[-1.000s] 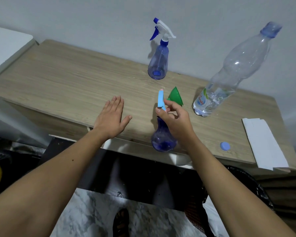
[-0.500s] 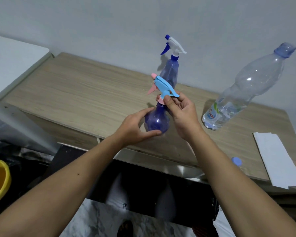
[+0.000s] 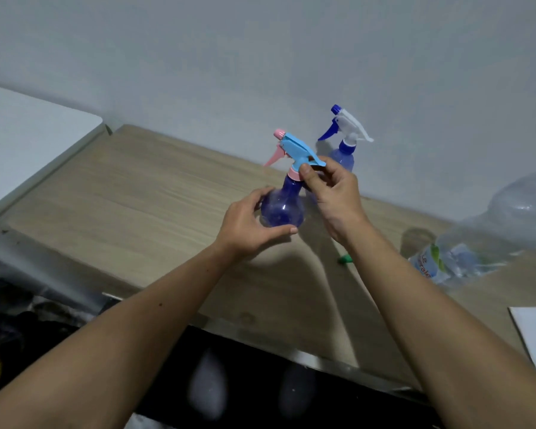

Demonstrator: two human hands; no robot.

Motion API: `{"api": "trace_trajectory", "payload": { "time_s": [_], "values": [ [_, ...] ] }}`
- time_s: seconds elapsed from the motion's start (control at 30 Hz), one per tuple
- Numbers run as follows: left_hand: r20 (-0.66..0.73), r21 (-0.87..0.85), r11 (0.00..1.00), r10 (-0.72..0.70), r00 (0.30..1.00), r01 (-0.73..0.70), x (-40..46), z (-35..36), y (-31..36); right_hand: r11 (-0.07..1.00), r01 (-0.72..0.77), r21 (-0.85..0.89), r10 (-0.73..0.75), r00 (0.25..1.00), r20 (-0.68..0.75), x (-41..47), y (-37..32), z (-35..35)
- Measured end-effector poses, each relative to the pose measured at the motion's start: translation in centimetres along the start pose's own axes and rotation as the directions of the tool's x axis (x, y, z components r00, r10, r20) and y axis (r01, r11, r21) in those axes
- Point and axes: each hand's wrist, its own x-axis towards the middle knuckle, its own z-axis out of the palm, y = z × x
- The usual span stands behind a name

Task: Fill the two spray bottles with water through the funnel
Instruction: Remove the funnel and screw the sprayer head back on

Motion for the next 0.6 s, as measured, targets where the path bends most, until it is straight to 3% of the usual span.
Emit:
{"api": "trace_trajectory", "payload": {
  "time_s": [0.27, 0.6],
  "values": [
    [-0.041, 0.019, 0.999, -0.043, 0.998, 0.043, 6.1, 0.2, -2.8, 0.999, -0.036, -0.008, 0.035, 0.999, -0.026, 6.4, 1.9, 2.0],
    [-0.09, 0.178, 0.984, 0.001, 0.996, 0.015, 11.0, 1.5, -5.6, 0.994, -0.065, 0.088, 0.073, 0.993, -0.097, 9.8, 4.5, 3.5]
  ]
}}
